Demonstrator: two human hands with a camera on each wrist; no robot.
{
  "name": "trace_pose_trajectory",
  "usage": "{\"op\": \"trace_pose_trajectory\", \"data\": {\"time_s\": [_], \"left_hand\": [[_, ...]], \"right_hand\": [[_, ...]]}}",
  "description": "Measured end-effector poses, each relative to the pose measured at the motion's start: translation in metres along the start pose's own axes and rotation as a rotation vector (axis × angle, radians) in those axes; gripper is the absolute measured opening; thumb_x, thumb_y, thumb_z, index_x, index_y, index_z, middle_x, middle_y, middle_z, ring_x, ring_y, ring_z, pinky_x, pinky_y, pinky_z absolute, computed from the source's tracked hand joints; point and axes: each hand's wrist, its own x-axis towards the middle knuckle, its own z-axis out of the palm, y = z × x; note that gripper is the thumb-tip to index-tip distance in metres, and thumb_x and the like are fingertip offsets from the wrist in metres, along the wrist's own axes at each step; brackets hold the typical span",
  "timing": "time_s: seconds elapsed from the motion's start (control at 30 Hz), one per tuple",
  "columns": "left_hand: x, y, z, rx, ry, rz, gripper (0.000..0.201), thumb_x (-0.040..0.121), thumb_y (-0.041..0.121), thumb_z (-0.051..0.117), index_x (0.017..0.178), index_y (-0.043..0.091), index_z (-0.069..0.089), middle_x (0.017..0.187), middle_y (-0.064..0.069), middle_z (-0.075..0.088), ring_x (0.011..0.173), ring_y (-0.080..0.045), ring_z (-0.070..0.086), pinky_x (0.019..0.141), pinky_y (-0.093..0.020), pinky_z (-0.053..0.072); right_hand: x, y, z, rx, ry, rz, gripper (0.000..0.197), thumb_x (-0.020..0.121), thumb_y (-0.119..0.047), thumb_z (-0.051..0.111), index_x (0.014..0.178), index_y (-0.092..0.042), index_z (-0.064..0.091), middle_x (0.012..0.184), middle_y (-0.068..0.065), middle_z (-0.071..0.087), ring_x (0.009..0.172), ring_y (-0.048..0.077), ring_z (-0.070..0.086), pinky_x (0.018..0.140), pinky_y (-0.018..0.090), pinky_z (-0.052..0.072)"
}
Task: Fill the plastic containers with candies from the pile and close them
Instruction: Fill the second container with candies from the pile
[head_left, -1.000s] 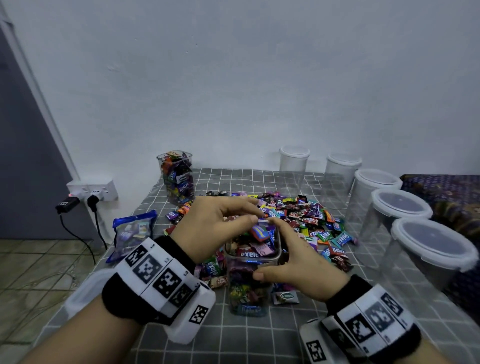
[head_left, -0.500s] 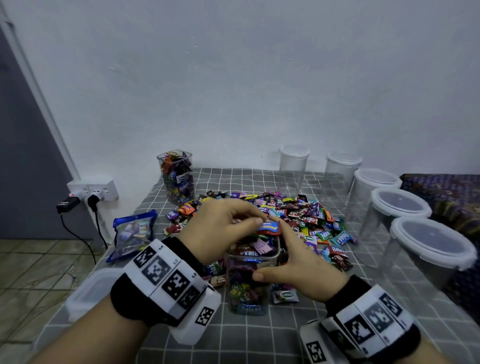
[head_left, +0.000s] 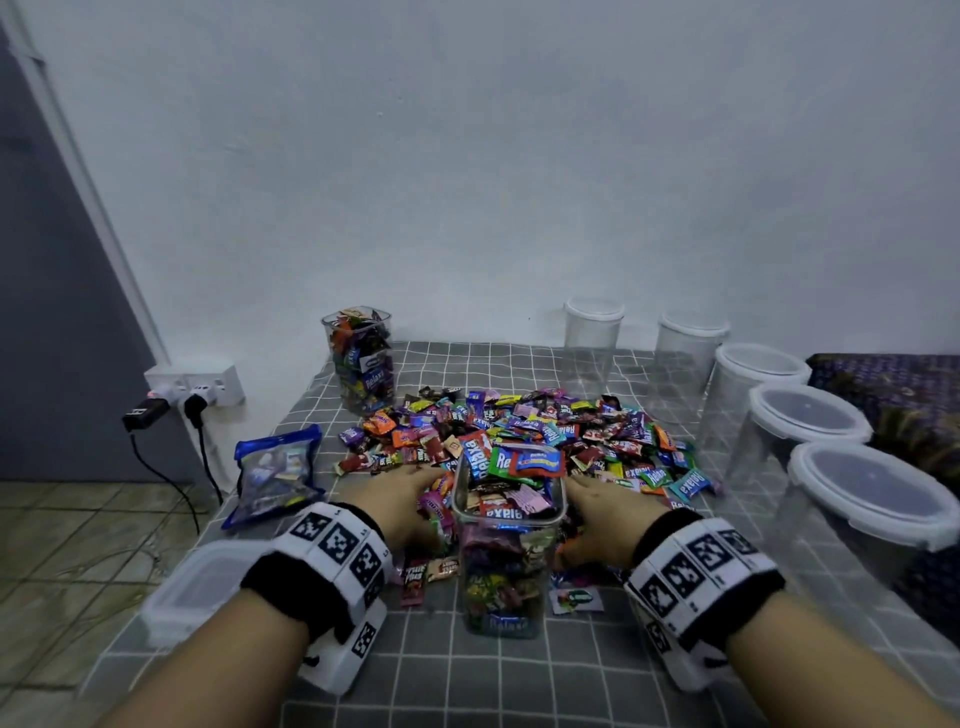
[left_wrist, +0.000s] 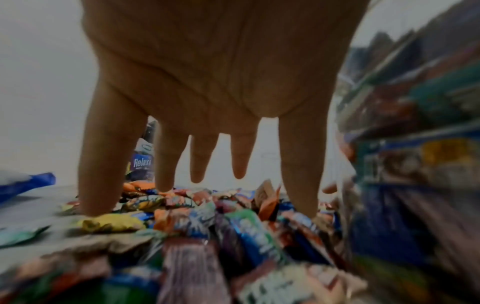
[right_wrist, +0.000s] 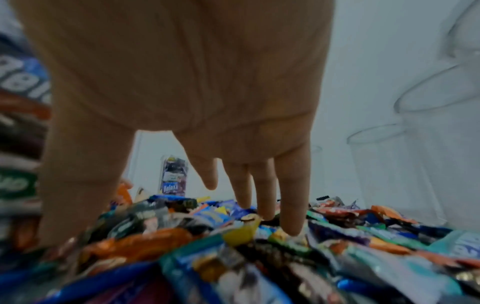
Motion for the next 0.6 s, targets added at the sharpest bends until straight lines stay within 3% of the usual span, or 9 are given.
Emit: {"op": "trace_pose_trajectory", "data": {"time_s": [0.1,0.23,0.4,0.47,0.6], "left_hand": [[0.006,0.004,0.011,0.083,-0.076,-0.015,0.077,0.077,0.047,0.068,0.142,0.04,0.028,0.145,0.002,0.038,0.126,-0.023,0.045,0.098,-0.04,0.045],[0.003,0.013,0.015,0.143,-0.025,-0.026,0.04,0.082,0.04,0.064,0.12,0.031,0.056,0.119,0.002,0.061,0.109,-0.021,0.058,0.089,-0.034,0.05],[0.004,0.021,0.011,0.131,0.017,-0.058,0.005,0.087,0.027,0.058,0.087,0.025,0.063,0.107,-0.002,0.066,0.101,-0.024,0.061,0.084,-0.033,0.05],[0.008,0.019,0.011,0.114,0.025,-0.074,0.023,0.089,0.025,0.057,0.067,0.025,0.05,0.104,-0.005,0.067,0.098,-0.025,0.061,0.082,-0.034,0.05],[0.015,0.014,0.015,0.096,0.045,-0.078,0.029,0.089,0.026,0.057,0.063,0.026,0.044,0.099,-0.006,0.067,0.091,-0.026,0.061,0.078,-0.035,0.05]], "right_hand": [[0.003,-0.008,0.007,-0.064,0.008,-0.019,0.07,0.081,-0.045,0.066,0.14,-0.026,0.032,0.135,0.004,0.045,0.12,0.025,0.048,0.097,0.037,0.044],[0.003,-0.014,0.008,-0.148,0.044,-0.056,0.034,0.088,-0.031,0.059,0.12,-0.021,0.054,0.121,0.007,0.054,0.11,0.024,0.053,0.089,0.032,0.047],[0.007,-0.017,0.011,-0.126,0.09,-0.098,0.028,0.092,-0.018,0.053,0.118,-0.02,0.061,0.12,0.007,0.058,0.108,0.025,0.057,0.091,0.033,0.048],[0.009,-0.018,0.012,-0.127,0.101,-0.092,0.024,0.092,-0.019,0.053,0.114,-0.017,0.064,0.118,0.008,0.059,0.105,0.026,0.058,0.091,0.035,0.049],[0.014,-0.015,0.014,-0.128,0.125,-0.1,0.023,0.088,-0.019,0.06,0.11,-0.017,0.065,0.113,0.006,0.063,0.1,0.024,0.061,0.088,0.034,0.051]]}}
